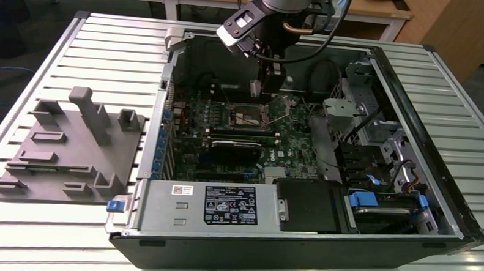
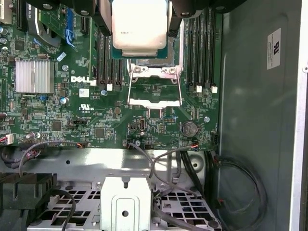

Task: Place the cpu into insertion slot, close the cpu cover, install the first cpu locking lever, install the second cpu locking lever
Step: 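Place the cpu into insertion slot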

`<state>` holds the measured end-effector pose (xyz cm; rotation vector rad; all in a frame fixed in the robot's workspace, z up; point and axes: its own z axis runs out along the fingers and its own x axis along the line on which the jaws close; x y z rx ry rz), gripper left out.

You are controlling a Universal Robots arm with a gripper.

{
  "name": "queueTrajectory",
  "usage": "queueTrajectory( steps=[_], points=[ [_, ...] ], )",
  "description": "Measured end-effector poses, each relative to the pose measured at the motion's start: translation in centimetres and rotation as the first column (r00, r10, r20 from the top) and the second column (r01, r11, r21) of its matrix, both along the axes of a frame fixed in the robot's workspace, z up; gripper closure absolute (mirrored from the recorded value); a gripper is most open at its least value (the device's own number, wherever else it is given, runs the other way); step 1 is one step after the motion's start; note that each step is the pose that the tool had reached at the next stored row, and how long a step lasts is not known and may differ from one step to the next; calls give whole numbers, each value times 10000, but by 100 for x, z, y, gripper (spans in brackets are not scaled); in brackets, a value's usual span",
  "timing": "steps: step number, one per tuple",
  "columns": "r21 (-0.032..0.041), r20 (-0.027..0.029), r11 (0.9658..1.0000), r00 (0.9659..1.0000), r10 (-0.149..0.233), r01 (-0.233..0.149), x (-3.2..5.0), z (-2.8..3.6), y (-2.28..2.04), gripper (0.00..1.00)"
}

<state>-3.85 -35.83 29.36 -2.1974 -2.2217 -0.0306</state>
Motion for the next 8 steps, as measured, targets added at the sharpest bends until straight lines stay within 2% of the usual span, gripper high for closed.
queueTrajectory(
  steps=[2, 5, 8],
  points=[
    [-29, 3, 10000, 10000, -1, 1, 0, -3, 1, 46],
    [-146, 2, 9999, 10000, 0, 0, 0, -2, 0, 46],
    [-156, 10, 9999, 10000, 0, 0, 0, -8, 1, 46]
  ],
)
